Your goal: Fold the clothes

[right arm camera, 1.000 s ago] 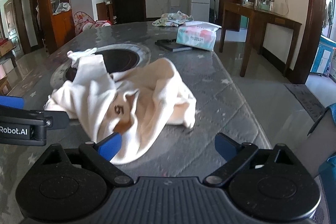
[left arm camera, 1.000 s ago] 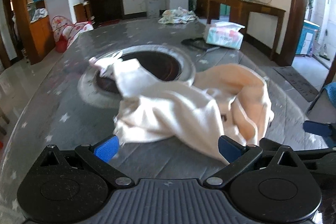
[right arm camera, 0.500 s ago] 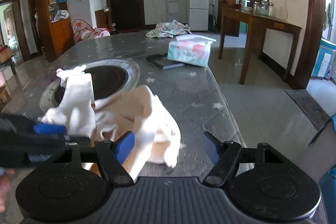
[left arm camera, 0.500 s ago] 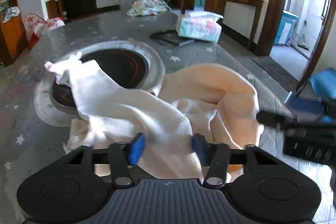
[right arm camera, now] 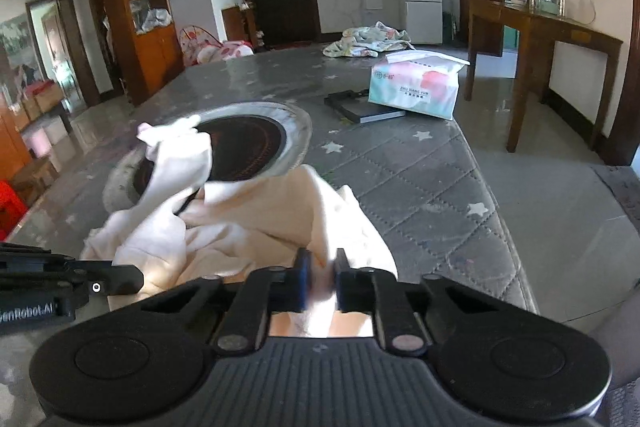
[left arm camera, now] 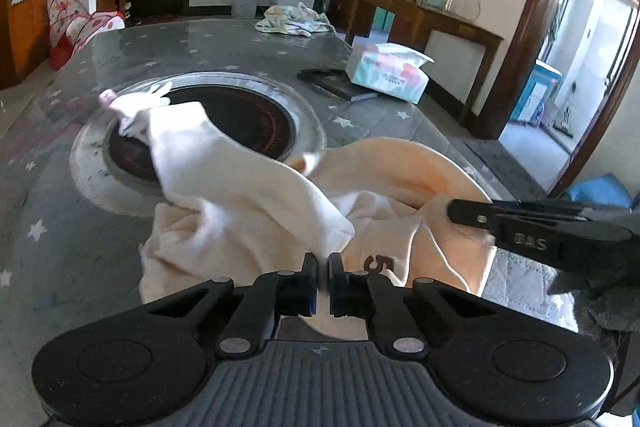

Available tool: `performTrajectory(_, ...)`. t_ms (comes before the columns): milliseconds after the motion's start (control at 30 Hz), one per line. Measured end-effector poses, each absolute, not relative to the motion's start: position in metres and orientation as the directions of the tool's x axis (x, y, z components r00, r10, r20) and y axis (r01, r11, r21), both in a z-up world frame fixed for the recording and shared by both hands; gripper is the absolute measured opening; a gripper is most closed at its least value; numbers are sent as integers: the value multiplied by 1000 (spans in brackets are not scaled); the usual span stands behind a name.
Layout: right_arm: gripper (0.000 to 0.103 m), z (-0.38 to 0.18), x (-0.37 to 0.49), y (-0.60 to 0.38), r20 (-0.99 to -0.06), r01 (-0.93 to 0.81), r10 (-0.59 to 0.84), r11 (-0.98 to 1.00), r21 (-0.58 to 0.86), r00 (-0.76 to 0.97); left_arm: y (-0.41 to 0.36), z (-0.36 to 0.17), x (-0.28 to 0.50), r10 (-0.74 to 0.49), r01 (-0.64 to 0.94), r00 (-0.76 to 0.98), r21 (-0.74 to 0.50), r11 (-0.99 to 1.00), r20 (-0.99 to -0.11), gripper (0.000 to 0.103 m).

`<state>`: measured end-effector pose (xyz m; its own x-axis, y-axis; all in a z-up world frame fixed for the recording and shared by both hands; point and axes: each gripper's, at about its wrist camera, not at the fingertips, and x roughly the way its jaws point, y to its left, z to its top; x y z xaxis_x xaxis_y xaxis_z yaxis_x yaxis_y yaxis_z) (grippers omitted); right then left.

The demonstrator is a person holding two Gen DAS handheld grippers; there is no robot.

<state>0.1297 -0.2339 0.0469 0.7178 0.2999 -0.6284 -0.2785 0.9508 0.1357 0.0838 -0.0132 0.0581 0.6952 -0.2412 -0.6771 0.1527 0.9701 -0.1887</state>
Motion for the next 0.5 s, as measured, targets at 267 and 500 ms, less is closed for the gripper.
performTrajectory(267,6,69,82,-244,-589,-364,377,920,148,715,15,72,46,-256,136,715,-229,964,-651,4)
performTrajectory(500,6,82,23,-246,-579,-470,462,870,150,671,37,80,-9,-270,146,718,-240,960,-642,4)
